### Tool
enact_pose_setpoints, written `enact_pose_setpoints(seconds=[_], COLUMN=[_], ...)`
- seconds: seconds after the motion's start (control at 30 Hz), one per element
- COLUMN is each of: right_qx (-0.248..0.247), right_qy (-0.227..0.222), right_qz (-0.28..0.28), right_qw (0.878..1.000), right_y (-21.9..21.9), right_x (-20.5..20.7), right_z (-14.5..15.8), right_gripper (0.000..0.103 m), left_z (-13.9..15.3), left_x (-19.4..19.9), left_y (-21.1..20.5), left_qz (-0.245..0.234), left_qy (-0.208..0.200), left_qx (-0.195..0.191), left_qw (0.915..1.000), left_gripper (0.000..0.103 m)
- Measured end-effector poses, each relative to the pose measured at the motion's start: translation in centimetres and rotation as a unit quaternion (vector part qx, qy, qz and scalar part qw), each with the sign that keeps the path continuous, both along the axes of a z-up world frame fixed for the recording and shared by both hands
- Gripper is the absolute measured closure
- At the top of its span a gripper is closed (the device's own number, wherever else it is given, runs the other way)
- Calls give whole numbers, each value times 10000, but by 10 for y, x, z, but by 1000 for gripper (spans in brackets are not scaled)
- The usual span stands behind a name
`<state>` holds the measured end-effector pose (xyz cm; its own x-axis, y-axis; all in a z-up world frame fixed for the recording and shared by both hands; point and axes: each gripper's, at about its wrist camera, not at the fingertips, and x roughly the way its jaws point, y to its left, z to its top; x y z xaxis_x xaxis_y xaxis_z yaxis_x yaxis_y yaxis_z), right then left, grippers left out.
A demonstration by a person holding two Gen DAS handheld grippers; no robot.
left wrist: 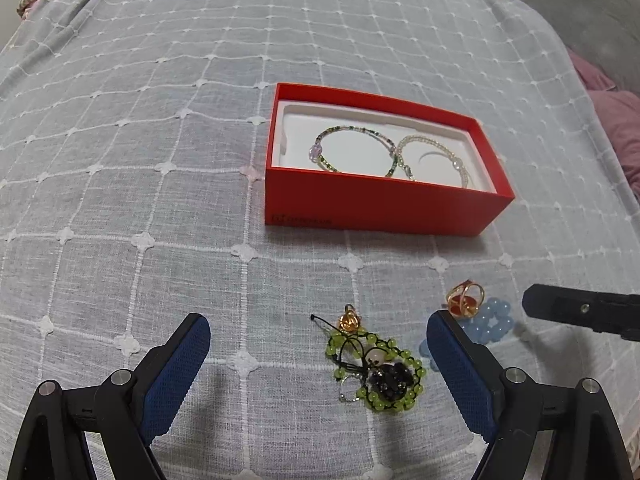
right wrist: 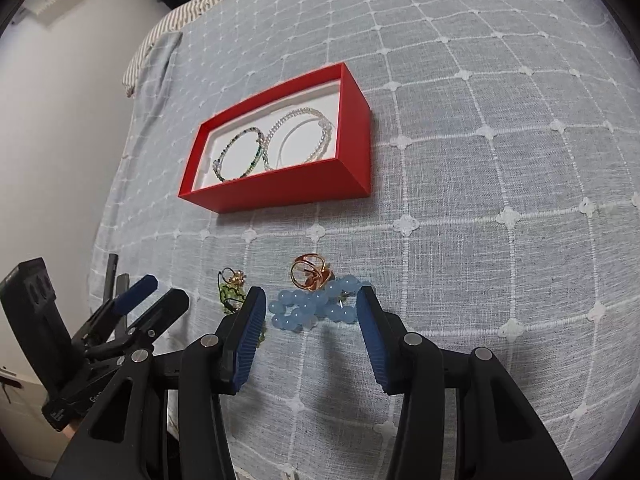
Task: Organize jewelry
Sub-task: 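Grasp the light blue bead bracelet with the right tool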
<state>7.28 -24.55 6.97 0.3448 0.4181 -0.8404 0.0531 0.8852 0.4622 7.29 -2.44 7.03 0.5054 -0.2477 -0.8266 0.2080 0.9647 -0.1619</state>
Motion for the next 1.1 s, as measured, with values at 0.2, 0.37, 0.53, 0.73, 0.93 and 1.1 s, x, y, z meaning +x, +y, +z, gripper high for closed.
enact_pose_setpoints(seconds=[0.2, 0.37, 0.53, 0.73, 0.93, 1.1], right_qx=[-389, -617, -1456, -1559, -1518, -1273], right_qy=[199, 237, 101, -80, -274, -687], right_qz=[-41, -88, 45, 411, 582, 575], right_qw=[9990, 9978, 9893, 9869, 9863, 9878], right_y=[1, -2, 7, 21, 29, 28], right_x=[4, 6, 8, 7, 3, -3], right_z=[-14, -23, -29, -32, -26, 0], right_gripper=[53, 53, 53, 77, 91, 91], left_z=[1, -1, -7, -17, -21, -20], left_x=[-2, 2, 6, 10, 15, 17], left_y=[-3, 4, 7, 5, 9, 14], left_qz=[-63, 53, 90, 113, 153, 154], left_qy=[-72, 14, 122, 287, 380, 465], left_qx=[-15, -103, -139, -86, -125, -284], left_qw=[10000, 9999, 9998, 9995, 9991, 9984], left_gripper=[12, 21, 28, 44, 49, 56])
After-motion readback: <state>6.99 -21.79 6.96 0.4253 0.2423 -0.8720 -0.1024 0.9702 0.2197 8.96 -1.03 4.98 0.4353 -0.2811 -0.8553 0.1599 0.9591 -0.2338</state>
